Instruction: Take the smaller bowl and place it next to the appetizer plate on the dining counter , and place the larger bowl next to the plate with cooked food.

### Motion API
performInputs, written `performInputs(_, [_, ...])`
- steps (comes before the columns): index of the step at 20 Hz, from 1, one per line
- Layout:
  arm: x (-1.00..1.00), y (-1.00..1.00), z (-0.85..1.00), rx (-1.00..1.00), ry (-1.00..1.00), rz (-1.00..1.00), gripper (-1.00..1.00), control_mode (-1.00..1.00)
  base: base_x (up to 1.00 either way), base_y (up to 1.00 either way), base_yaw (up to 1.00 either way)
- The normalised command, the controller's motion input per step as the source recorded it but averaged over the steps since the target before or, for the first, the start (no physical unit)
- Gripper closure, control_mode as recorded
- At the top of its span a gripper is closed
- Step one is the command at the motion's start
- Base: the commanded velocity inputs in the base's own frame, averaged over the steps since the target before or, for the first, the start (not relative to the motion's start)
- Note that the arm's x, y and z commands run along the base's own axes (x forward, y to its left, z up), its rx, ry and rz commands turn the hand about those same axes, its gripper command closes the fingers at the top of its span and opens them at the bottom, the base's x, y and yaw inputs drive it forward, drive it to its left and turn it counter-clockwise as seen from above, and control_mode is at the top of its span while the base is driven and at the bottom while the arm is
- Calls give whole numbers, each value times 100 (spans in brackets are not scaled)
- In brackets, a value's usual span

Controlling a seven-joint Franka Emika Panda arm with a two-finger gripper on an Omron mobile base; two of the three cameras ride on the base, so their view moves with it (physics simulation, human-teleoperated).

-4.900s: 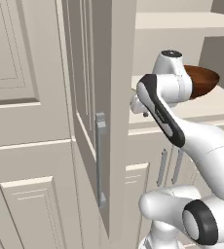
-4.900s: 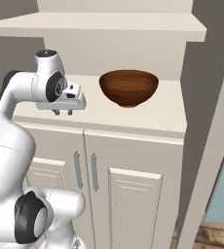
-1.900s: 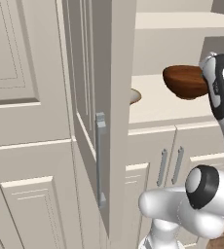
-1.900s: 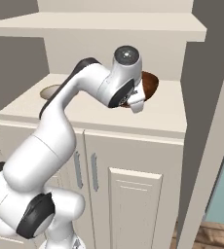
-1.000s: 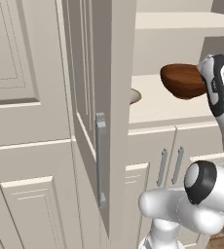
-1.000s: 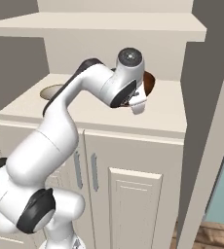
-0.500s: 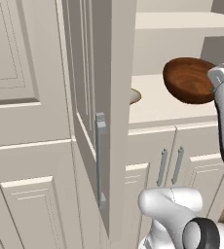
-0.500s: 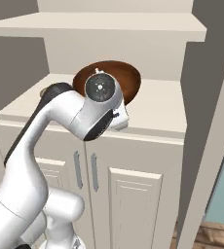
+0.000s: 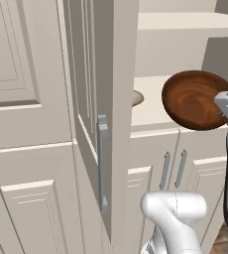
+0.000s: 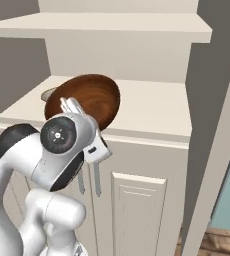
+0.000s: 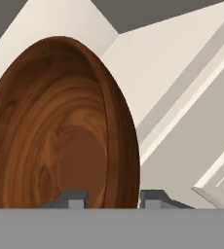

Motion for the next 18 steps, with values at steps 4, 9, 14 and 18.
performInputs(4, [-62, 9, 11, -9, 0, 10, 100, -100, 0, 0, 0])
performInputs(9, [-38, 0, 0, -6, 8, 9, 100, 100, -10, 0, 2])
performInputs(14, [0, 0, 0, 0, 0, 0, 100, 100, -79, 3, 6])
performInputs(18, [0, 0, 0, 0, 0, 0, 100, 100, -100, 18, 17])
